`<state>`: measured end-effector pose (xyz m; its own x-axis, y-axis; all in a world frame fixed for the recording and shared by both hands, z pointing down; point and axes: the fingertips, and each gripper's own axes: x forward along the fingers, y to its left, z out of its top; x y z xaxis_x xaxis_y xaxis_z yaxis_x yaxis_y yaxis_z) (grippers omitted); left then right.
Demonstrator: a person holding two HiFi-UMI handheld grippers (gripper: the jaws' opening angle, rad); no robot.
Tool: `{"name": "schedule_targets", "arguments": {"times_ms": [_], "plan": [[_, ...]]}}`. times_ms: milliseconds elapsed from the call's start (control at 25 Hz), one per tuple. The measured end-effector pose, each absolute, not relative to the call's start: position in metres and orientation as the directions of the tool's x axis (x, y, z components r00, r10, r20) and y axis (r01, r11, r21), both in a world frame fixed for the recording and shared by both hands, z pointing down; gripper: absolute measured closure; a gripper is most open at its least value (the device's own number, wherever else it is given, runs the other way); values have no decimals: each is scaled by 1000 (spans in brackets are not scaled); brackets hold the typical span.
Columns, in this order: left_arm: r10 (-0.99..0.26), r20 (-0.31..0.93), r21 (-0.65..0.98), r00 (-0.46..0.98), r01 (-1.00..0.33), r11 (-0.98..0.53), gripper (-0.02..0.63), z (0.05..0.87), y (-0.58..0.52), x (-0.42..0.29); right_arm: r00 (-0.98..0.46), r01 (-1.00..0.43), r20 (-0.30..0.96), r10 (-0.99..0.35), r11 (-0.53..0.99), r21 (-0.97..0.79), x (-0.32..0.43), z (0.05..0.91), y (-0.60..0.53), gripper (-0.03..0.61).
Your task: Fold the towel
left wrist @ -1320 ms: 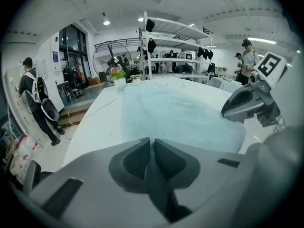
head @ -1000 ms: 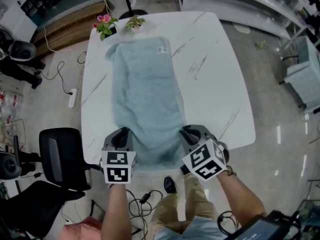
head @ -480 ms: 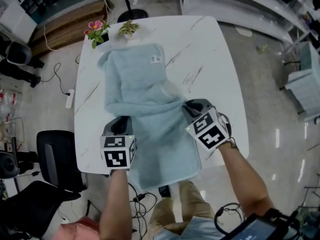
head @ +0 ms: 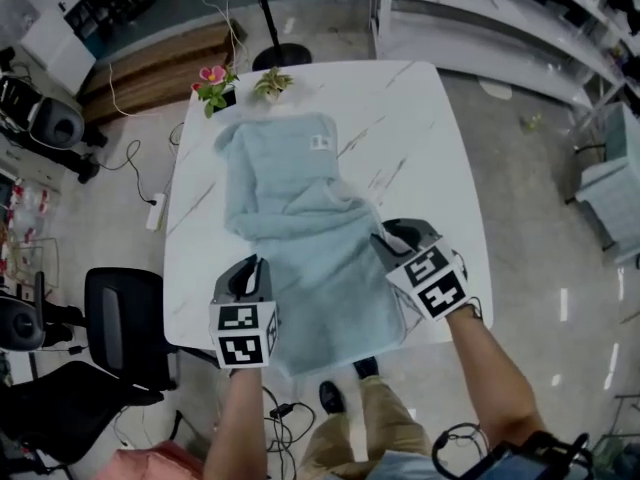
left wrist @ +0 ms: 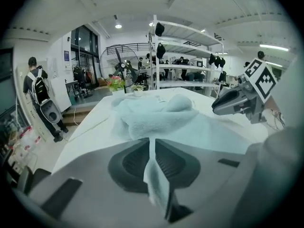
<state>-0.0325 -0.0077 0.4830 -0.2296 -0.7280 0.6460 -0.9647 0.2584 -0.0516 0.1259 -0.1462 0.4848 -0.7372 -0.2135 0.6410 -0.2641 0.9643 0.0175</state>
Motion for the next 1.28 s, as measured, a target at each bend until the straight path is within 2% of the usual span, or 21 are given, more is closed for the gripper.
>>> {"name": "schedule_targets", "arguments": {"times_ms": [280,760,1280], "plan": [[-749,632,-2,-198,-967,254,563,477,42,17,-743,-267,644,-180,963,-38,175,482,-80,468],[-660,749,9,-60,-995,100,589,517,41,67,-677,-205,726,-119,978,-31,200,520,-33,474],[-652,723,310,228,-951,11,589,516,-18,199,-571,-161,813,-114,987,26,278,525,-107,486]]}}
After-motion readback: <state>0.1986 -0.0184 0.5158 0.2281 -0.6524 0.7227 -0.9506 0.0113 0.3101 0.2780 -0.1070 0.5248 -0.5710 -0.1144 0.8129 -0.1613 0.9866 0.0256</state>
